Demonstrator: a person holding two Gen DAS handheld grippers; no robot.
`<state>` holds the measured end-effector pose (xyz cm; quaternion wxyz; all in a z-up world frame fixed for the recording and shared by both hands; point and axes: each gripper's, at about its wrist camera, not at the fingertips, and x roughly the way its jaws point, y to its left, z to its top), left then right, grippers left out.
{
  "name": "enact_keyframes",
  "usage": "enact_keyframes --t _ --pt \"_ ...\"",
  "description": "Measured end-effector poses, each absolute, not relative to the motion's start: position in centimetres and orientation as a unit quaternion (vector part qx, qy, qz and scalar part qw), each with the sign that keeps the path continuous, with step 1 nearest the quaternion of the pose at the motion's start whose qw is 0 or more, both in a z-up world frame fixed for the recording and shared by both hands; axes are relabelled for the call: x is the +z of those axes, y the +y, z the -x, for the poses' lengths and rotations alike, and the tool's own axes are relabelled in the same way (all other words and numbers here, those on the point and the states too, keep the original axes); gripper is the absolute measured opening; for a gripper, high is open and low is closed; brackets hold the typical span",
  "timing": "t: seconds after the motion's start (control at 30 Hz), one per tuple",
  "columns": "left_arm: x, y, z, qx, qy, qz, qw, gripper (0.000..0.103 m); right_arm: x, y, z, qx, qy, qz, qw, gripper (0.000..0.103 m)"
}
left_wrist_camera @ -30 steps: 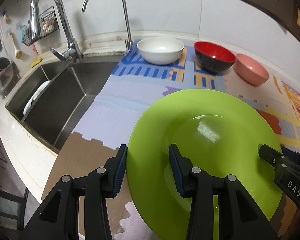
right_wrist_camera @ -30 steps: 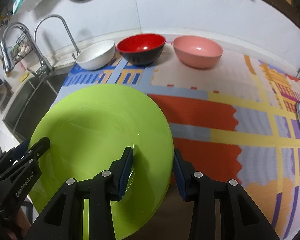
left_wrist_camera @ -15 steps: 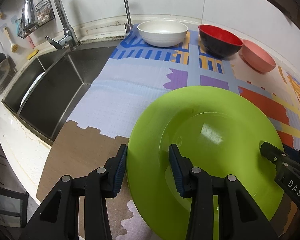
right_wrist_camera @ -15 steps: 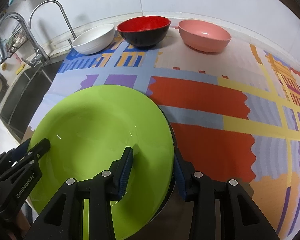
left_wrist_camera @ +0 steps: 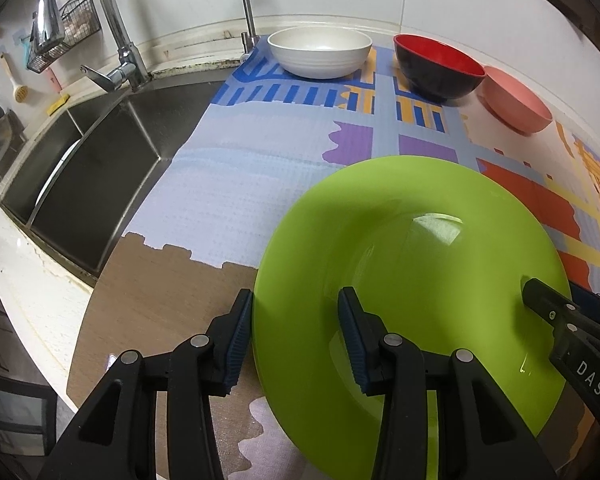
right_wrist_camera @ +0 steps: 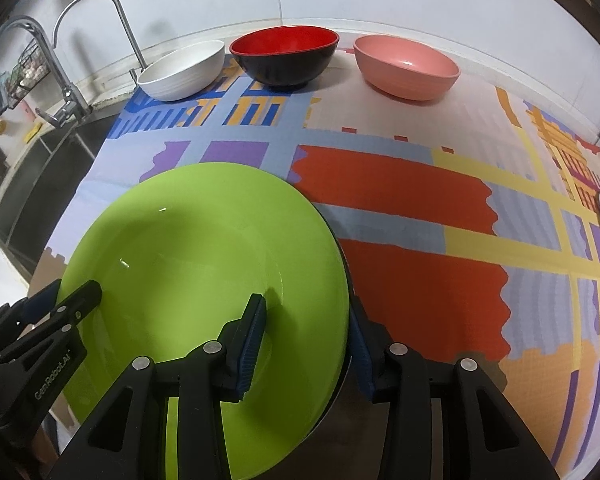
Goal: Organize plates and bowls
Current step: 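Lower the stacked plates onto the mat beside the sink, then move the left gripper toward the blue-patterned white plate by the pot rack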
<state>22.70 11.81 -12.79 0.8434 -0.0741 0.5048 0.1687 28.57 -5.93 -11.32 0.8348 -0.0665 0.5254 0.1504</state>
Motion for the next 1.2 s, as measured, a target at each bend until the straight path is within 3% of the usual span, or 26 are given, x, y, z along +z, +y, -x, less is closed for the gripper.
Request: enact_keyframes --t 0.2,0.4,0.53,1.0,1.2 --pt "-13.2 11.7 -22.7 0.158 0.513 0.075 0.841 0.045 -11.3 -5.9 -28.7 0.149 0.528 0.075 0.833 0.043" --pt "-11.9 11.2 -22.6 0.156 0.489 0.063 0.856 0.062 -11.3 -5.9 -28.7 0.157 0.532 0.077 0.828 0.050" --pt "-11.0 10.9 -22.7 0.153 0.480 0.059 0.862 0.069 -11.0 -6.3 -28.7 0.158 0.531 0.070 0.830 0.055" --pt "-7.5 6.0 -24.5 0.101 0.438 0.023 0.893 0.082 -7.6 -10.5 -28.1 0.131 0.491 0.030 0.861 0.056" --pt "-6.2 2.7 -25.7 0.062 0.419 -0.002 0.906 0.084 -6.0 -14.3 -27.8 0.091 0.453 0.006 0.887 0.064"
